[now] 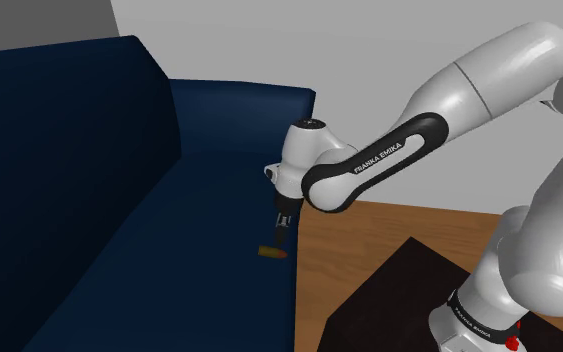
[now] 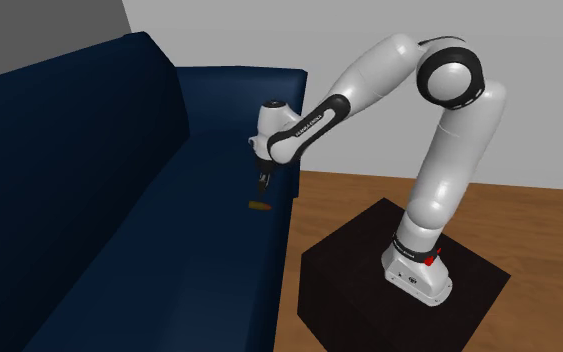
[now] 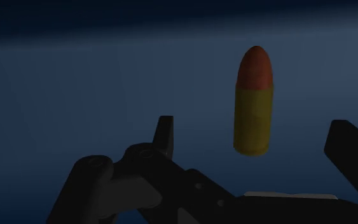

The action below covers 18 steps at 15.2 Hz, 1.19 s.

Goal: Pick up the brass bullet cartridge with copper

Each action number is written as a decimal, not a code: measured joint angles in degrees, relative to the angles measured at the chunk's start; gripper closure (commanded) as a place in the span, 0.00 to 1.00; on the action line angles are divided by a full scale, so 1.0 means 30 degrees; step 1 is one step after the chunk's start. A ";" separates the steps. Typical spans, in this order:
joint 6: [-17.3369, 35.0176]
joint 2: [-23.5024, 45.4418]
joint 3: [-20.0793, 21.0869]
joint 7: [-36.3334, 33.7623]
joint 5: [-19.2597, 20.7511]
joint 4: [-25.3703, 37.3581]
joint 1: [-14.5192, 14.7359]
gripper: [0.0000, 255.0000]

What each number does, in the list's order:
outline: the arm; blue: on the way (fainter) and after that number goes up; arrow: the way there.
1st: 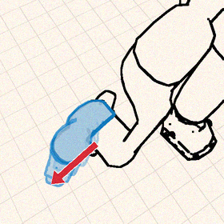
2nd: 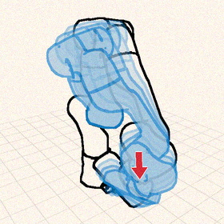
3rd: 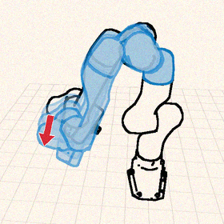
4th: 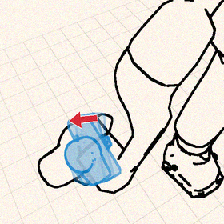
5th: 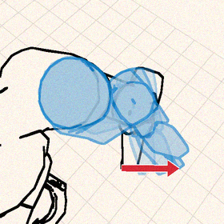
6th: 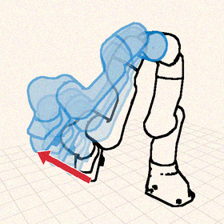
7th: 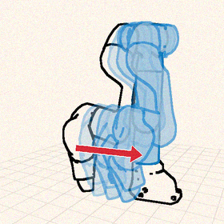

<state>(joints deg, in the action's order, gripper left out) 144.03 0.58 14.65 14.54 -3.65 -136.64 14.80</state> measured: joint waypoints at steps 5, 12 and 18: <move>0.1739 0.2158 0.0278 -0.0139 0.0706 0.0432 0.0424 0.00; 0.3091 0.3400 0.0115 -0.0436 0.1240 0.0296 0.0550 1.00; 0.3140 0.3316 0.0149 -0.0484 0.1253 0.0334 0.0592 1.00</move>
<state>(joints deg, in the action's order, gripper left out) 153.45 10.53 15.10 13.09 0.11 -135.64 16.58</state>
